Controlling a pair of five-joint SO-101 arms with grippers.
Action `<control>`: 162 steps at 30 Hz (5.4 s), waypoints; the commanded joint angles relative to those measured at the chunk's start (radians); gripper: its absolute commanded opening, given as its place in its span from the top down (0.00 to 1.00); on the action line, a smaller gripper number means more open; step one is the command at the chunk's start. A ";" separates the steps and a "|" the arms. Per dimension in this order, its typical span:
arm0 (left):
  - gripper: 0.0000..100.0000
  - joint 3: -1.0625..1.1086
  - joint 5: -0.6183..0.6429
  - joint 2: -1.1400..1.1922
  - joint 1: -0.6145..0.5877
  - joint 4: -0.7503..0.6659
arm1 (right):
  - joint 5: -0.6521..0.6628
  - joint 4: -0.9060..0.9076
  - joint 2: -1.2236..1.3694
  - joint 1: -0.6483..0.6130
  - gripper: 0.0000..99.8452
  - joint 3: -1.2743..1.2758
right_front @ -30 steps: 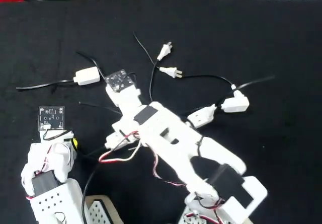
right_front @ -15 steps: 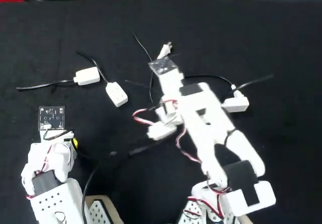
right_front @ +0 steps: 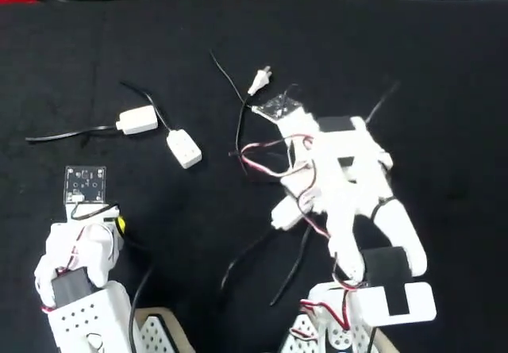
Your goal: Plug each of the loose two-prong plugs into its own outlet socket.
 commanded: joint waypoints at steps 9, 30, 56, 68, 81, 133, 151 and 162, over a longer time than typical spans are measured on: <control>0.76 -0.438 0.345 0.330 0.236 -0.071 | 0.000 0.324 -0.117 0.025 0.98 -0.349; 0.76 -1.824 0.428 1.967 0.332 0.029 | -0.069 0.249 -0.283 0.046 0.96 -0.173; 0.76 -3.102 0.813 2.914 0.228 0.526 | -0.071 0.147 -0.283 0.003 0.96 -0.048; 0.77 -3.034 0.608 2.934 0.223 0.675 | -0.071 0.147 -0.283 0.003 0.96 -0.047; 0.77 -2.513 0.437 2.573 0.217 0.674 | -0.071 0.149 -0.283 0.003 0.96 -0.047; 0.67 -0.582 -0.861 0.836 0.295 -0.255 | -0.063 0.149 -0.283 0.002 0.96 -0.045; 0.67 -0.901 -0.787 1.461 0.295 -0.350 | -0.068 0.147 -0.283 0.002 0.96 -0.045; 0.92 -1.072 -0.654 1.442 0.378 -0.017 | -0.064 0.146 -0.283 0.003 0.96 -0.035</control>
